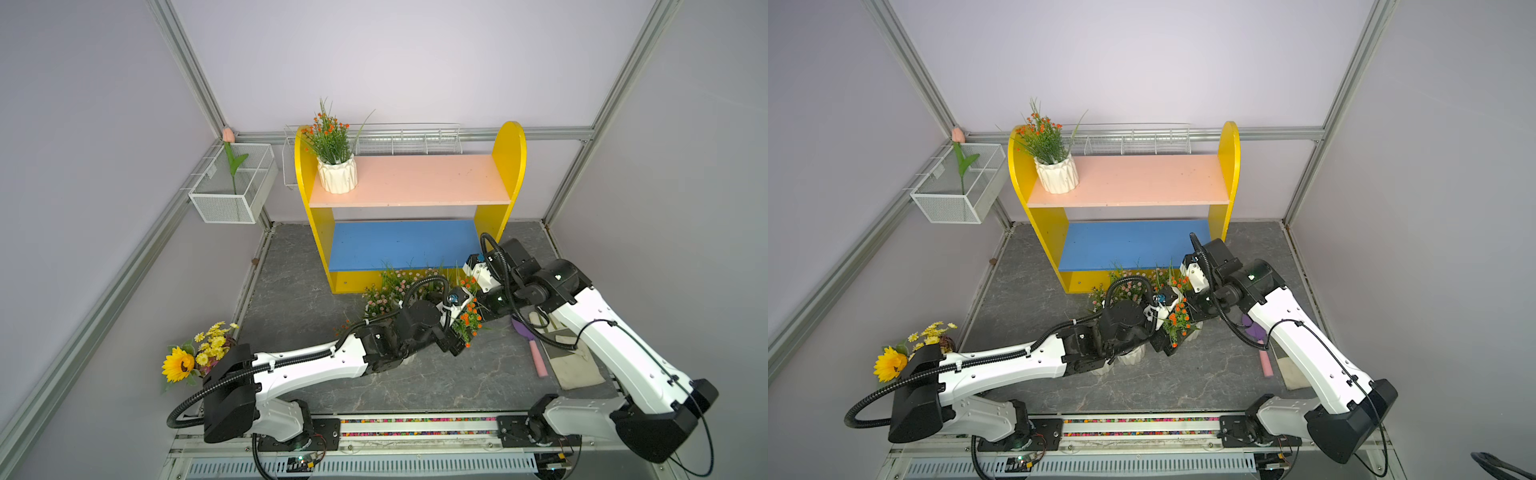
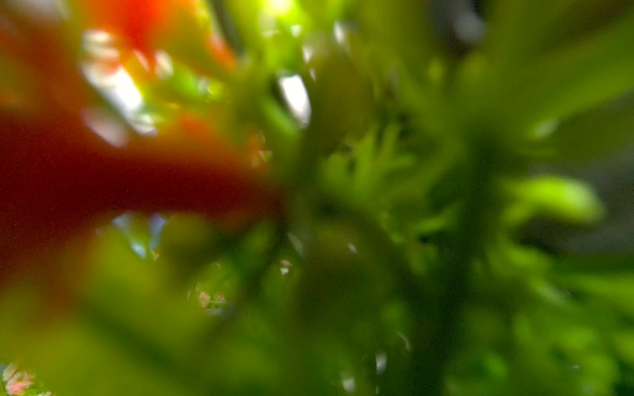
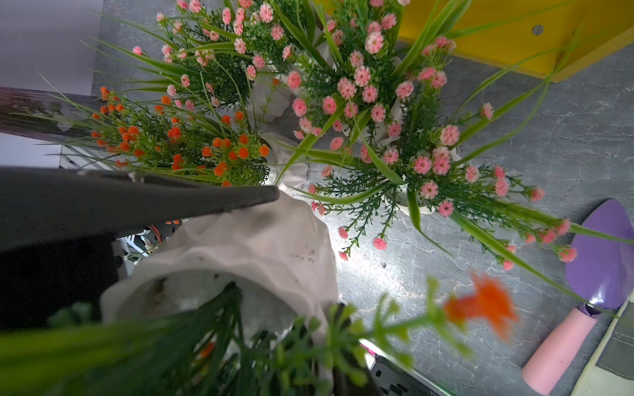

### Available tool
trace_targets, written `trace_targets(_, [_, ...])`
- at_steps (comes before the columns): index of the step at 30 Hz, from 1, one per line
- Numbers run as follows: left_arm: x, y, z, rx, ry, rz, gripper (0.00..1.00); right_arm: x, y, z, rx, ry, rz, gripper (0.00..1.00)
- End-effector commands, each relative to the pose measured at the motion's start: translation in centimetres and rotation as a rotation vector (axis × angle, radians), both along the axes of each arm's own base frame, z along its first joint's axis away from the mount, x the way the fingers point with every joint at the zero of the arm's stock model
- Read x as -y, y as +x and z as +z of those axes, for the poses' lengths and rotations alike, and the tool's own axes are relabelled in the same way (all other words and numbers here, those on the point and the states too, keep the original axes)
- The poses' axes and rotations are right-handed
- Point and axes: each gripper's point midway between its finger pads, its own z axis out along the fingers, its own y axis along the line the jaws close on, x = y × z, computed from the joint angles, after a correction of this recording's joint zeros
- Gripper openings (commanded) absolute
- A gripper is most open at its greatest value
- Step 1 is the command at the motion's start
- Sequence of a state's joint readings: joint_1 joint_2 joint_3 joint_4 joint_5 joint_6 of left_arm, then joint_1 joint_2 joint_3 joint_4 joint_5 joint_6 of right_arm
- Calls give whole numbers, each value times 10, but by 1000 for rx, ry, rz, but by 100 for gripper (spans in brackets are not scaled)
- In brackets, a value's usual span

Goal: Place the baby's breath potted plants on the rack by color
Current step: Pick up the baby's breath potted plant from the center of the board.

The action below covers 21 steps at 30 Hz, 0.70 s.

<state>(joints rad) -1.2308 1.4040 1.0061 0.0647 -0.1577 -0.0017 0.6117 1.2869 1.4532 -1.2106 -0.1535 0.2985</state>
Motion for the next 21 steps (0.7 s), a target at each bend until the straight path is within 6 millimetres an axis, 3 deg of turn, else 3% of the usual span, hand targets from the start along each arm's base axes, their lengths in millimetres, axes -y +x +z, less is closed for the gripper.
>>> trace_targets(1, [-1, -5, -21, -27, 88, -14, 90, -17, 6, 28, 75, 104, 28, 8])
trace_targets(15, [-8, -2, -7, -14, 85, 10, 49, -12, 8, 21, 78, 101, 9, 13])
trace_targets(21, [-15, 0, 3, -7, 63, 36, 39, -8, 12, 14, 71, 119, -14, 17])
